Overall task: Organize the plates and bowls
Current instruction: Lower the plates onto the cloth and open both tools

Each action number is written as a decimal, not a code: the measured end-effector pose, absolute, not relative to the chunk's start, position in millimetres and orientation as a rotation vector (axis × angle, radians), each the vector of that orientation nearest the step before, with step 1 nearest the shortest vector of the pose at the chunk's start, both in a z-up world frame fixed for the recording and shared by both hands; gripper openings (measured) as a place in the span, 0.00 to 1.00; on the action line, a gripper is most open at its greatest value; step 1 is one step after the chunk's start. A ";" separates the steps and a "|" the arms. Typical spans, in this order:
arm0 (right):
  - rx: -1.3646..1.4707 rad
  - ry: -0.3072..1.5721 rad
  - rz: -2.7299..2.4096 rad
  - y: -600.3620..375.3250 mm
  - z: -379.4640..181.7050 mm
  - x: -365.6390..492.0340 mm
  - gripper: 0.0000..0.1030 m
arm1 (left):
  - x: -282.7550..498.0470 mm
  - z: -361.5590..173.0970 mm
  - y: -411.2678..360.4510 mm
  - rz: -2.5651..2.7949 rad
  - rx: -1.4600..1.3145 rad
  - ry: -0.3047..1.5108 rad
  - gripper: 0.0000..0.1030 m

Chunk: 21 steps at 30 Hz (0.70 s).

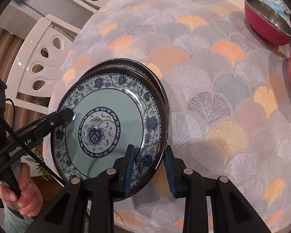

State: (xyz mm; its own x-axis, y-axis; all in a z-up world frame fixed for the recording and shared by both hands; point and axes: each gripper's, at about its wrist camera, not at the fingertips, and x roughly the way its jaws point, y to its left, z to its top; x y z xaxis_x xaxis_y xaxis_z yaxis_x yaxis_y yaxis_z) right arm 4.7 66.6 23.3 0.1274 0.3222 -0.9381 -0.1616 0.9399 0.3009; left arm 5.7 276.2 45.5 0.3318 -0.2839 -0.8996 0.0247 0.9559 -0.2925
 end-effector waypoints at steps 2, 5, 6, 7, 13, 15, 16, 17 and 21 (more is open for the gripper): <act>0.139 1.376 0.336 61.6 28.3 6.4 0.29 | 10.2 49.3 280.6 -0.200 -0.252 1.205 0.30; 0.121 1.336 0.315 52.8 37.3 8.1 0.29 | 16.4 54.8 293.3 -0.166 -0.265 1.179 0.32; 0.114 1.333 0.314 50.7 38.5 8.1 0.29 | 18.3 55.9 298.7 -0.159 -0.277 1.174 0.32; 0.112 1.333 0.316 49.6 38.7 7.5 0.29 | 19.4 56.2 302.2 -0.155 -0.285 1.172 0.32; 0.082 1.365 0.352 57.7 31.7 -0.3 0.29 | 22.3 51.9 310.6 -0.135 -0.305 1.185 0.32; 0.080 1.377 0.369 63.1 28.0 -3.4 0.29 | 22.3 50.7 308.7 -0.139 -0.309 1.188 0.32; 0.080 1.382 0.377 66.8 26.1 -4.1 0.29 | 22.8 50.3 307.0 -0.141 -0.307 1.189 0.32; 0.080 1.386 0.382 70.2 24.4 -4.0 0.29 | 23.1 50.6 305.3 -0.144 -0.303 1.189 0.32; 0.061 1.388 0.386 77.9 21.5 -3.7 0.30 | 23.7 55.7 298.5 -0.154 -0.270 1.176 0.32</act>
